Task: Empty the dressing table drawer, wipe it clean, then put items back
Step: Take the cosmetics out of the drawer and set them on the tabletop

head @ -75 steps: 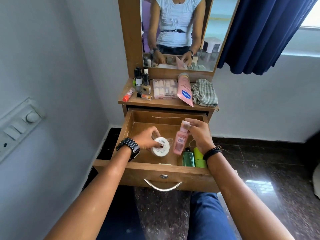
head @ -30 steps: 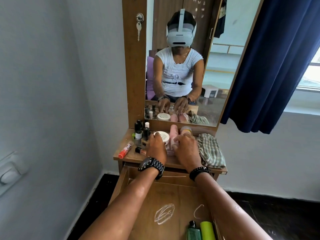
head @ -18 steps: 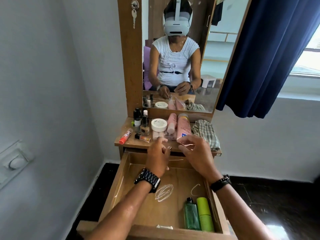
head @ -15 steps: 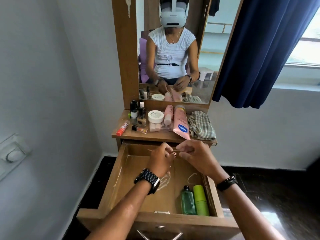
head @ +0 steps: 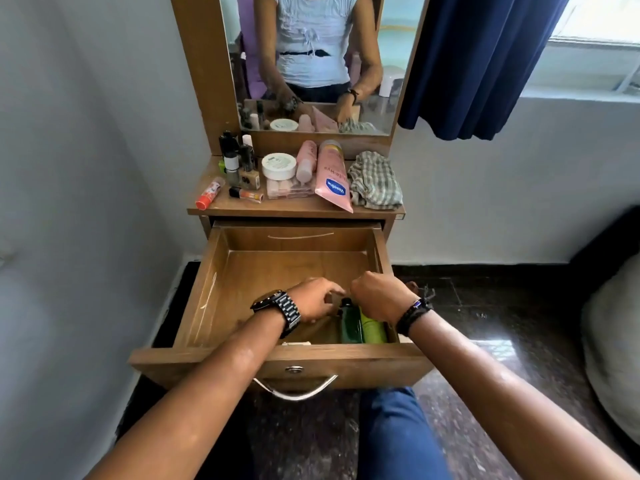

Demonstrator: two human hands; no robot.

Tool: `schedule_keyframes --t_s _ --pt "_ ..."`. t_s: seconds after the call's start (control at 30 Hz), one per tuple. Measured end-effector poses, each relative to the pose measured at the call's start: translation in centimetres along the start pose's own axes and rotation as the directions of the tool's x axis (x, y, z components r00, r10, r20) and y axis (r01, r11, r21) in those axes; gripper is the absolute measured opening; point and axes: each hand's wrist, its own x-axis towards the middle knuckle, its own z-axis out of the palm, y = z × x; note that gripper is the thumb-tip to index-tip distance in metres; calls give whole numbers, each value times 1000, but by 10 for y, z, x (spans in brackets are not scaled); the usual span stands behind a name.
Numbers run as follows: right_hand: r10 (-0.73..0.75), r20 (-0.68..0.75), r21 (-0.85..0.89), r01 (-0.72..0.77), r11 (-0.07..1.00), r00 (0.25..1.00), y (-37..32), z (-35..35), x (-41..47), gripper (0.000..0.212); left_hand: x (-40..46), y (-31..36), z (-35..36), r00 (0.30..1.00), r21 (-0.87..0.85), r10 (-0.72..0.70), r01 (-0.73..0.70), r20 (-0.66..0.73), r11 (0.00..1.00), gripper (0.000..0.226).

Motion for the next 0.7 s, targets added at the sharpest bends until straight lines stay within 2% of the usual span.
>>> schedule_keyframes --t_s 0.07,0.13,0.2,0.33,0.5,0.63,0.7 --pt "-1 32 51 -1 999 999 0 -1 0 25 1 3 4 999 41 38 -38 12 998 25" --pt "8 44 90 -11 996 999 0 -4 -1 25 2 5 7 999 112 35 -39 34 993 31" --pt "14 55 132 -21 991 998 1 -6 -3 25 4 4 8 1000 109 6 -9 29 994 37" --pt "18 91 238 -39 970 996 8 -12 -4 14 -1 3 3 999 -27 -31 31 10 999 39" --pt "-41 54 393 16 919 998 15 -20 -8 16 -7 9 0 999 -178 -35 28 -40 984 39" --pt "-42 93 527 -14 850 995 15 -24 -15 22 -12 11 -4 998 -278 -37 22 -50 960 39" --pt "-21 99 539 -36 841 995 15 -26 -17 26 -15 12 -7 997 -316 -41 18 -66 949 41"
